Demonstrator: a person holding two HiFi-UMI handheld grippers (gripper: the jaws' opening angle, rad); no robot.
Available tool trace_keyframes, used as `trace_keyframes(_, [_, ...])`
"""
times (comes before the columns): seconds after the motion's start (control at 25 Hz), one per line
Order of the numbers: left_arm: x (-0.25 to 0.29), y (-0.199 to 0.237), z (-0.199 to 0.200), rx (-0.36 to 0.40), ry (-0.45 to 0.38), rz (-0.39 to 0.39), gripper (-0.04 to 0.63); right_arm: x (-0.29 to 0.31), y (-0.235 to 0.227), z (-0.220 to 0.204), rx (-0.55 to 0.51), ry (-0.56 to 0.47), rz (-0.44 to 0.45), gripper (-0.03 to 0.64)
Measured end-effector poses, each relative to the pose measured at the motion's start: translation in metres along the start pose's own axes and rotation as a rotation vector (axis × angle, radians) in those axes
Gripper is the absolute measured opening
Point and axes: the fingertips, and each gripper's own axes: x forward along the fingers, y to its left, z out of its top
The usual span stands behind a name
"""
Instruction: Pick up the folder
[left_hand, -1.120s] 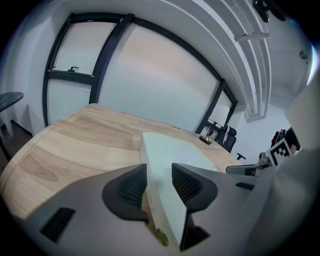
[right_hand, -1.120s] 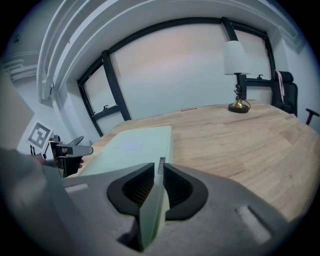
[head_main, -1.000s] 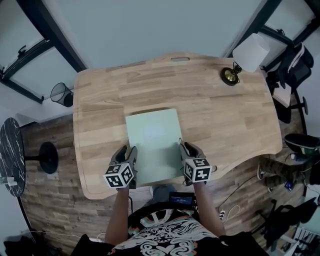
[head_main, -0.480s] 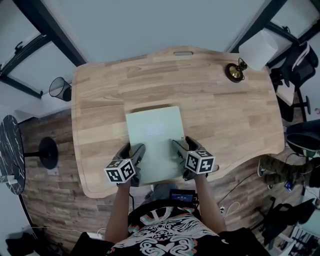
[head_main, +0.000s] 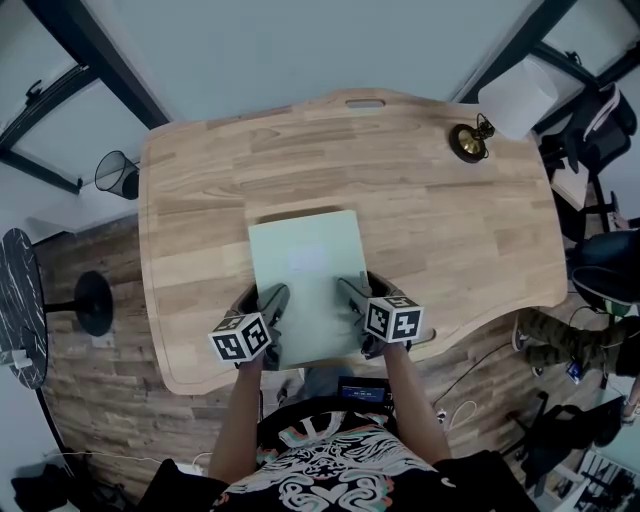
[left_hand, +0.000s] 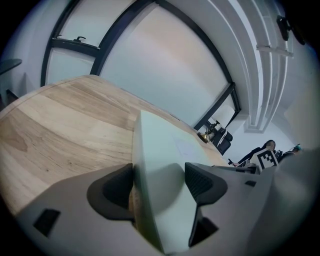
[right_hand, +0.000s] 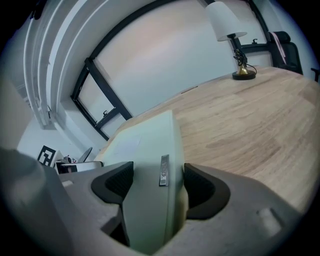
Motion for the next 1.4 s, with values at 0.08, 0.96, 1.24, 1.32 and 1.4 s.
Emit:
trace_keyframes(0.08, [-0.001,0.0,0.001,-0.002,-0.004,0.006,0.305,0.0,0.0,0.0,0.001,0.0,0.003,0.308])
trace_keyframes(0.96, [-0.022,-0.029,0.031,0.036,-0.09,0.001,0.305,-0.032,0.018,0.025,0.004,-0.069,-0.007,0.307])
trace_keyframes(1.24, [-0.046,-0.047,0.044,0.09,-0.14,-0.002,0.305,-0.055,0.034,0.031,-0.006,-0.12,0.005,0.307])
trace_keyframes(1.32, [-0.052,-0.052,0.045,0.096,-0.153,-0.009,0.305,-0.063,0.037,0.032,-0.011,-0.137,0.003,0.307])
trace_keyframes(1.4, [-0.059,-0.057,0.046,0.094,-0.166,-0.017,0.305,-0.071,0.043,0.036,-0.027,-0.155,0.005,0.307])
